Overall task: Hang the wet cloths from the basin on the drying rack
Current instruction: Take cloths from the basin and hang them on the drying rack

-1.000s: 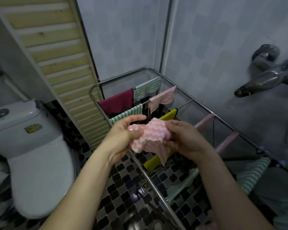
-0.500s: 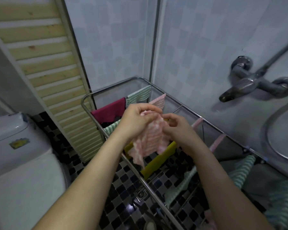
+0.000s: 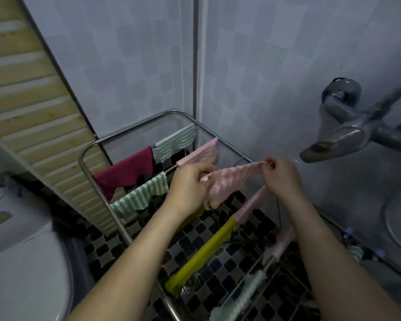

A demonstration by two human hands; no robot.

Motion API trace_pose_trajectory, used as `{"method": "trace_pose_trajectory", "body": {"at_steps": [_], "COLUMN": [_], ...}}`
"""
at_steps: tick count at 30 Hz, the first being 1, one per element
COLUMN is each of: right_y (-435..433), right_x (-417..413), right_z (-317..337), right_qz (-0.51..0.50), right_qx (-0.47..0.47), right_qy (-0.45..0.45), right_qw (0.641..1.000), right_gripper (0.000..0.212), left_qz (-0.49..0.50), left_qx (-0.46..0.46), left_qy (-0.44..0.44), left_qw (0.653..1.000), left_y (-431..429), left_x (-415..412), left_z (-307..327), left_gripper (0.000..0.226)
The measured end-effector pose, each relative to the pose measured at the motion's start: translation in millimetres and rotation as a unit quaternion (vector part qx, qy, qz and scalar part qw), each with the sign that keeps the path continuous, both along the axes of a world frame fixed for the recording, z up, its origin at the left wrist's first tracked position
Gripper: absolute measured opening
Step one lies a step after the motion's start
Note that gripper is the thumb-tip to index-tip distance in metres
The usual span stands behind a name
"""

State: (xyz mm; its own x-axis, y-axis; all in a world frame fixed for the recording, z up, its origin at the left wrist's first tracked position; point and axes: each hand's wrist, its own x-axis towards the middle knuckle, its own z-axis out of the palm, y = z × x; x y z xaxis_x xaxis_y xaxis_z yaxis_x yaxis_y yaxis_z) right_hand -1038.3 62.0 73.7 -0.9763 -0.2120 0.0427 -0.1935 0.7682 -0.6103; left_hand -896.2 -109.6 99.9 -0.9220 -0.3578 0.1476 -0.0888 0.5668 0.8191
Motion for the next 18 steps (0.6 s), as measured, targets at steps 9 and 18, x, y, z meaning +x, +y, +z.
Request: {"method": "trace_pose_trajectory", "body": {"at_steps": [9,18], "right_y": [-10,-46], "right_x": [-48,-95], "right_z": [-38,-47], "right_qz": [-0.068,-0.036], "right_qx": [-0.43,-0.242], "right_qy": [-0.298,-0.075], "right_qw": [0.849,0.967], "right_gripper": [0.014,0.022], "left_qz": [-0.002,0.129], "left_qx": [0.341,0.318], "left_qy": [-0.182,-0.08], "left_qw": [0.922,0.936], "left_y": [4,-19], "left_x": [-39,-71], "left_z": [-55,-65], "left_gripper": [0.016,0.017]}}
